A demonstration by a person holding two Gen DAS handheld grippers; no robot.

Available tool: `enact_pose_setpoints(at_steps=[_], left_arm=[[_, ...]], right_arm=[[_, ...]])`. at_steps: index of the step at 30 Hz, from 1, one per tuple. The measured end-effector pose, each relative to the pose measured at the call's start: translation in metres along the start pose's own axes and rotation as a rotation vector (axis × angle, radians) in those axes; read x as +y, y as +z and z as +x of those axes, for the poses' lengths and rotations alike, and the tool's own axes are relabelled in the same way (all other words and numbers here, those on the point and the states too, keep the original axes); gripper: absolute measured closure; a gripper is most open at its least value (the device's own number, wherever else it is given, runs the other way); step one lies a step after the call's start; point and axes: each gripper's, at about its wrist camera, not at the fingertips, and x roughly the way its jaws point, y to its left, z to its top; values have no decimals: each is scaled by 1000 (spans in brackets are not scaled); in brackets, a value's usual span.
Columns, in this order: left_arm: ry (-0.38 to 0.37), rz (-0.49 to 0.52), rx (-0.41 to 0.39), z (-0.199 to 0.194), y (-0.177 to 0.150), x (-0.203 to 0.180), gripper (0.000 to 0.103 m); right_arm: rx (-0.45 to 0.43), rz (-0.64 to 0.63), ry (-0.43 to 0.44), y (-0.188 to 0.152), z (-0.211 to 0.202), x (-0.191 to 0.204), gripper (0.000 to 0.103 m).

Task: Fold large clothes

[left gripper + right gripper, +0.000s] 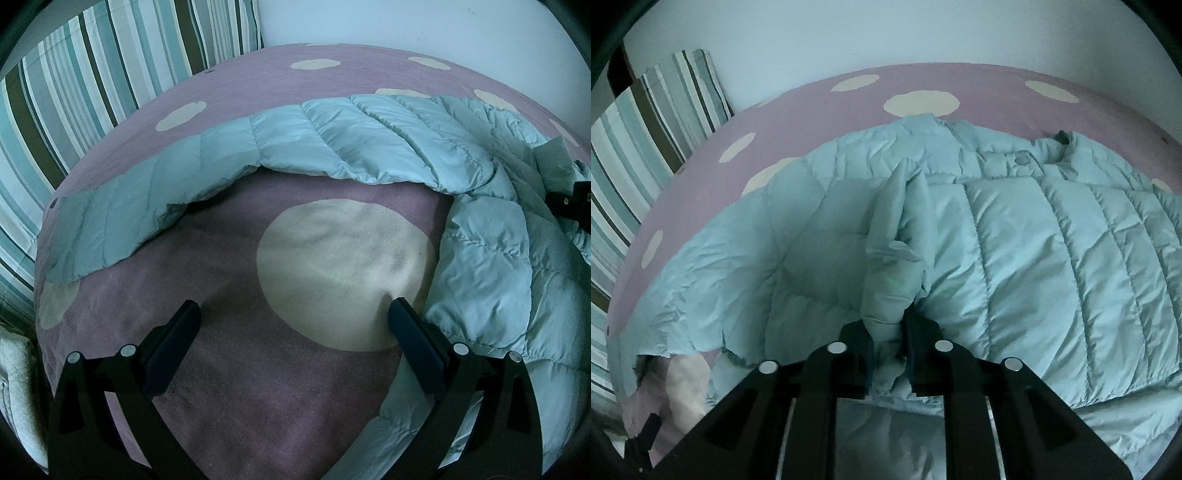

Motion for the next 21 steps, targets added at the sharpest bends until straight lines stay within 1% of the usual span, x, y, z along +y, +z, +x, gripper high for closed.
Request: enact_pose_setpoints(at_steps=[2, 4, 7, 9, 12, 14, 16, 17, 19, 20, 21], left_arm=[[2, 1, -2, 0, -1, -1, 2], [2, 1, -2, 0, 0, -1, 2], [2, 1, -3, 0, -1, -1, 2], [4, 3, -4, 0, -1, -1, 2], [10, 8, -5, 0, -2, -2, 2], [9, 7, -4, 0, -2, -2, 2], [6, 4, -3, 0, -2, -1, 2], [4, 3, -2, 0, -1, -1, 2], [3, 2, -1, 0, 0, 0, 2], [3, 2, -1, 0, 0, 0, 2], [3, 1, -2, 0, 0, 0, 2]], right_arm=[[0, -3, 30, -1, -6, 3, 62], [-3, -6, 55, -4, -15, 5, 55], [-37, -23, 72, -8, -38, 5, 55], [-67, -25, 69, -9, -57, -3, 55], [-104, 13, 47, -11, -81, -32, 55], [-132, 61, -15, -12, -98, -69, 55], [-159, 102, -102, -13, -110, -104, 55], [-172, 136, -157, -14, -116, -129, 55], [-183, 223, -244, -17, -124, -177, 55], [-188, 296, -288, -23, -128, -208, 55], [-189, 344, -309, -26, -129, -229, 55]])
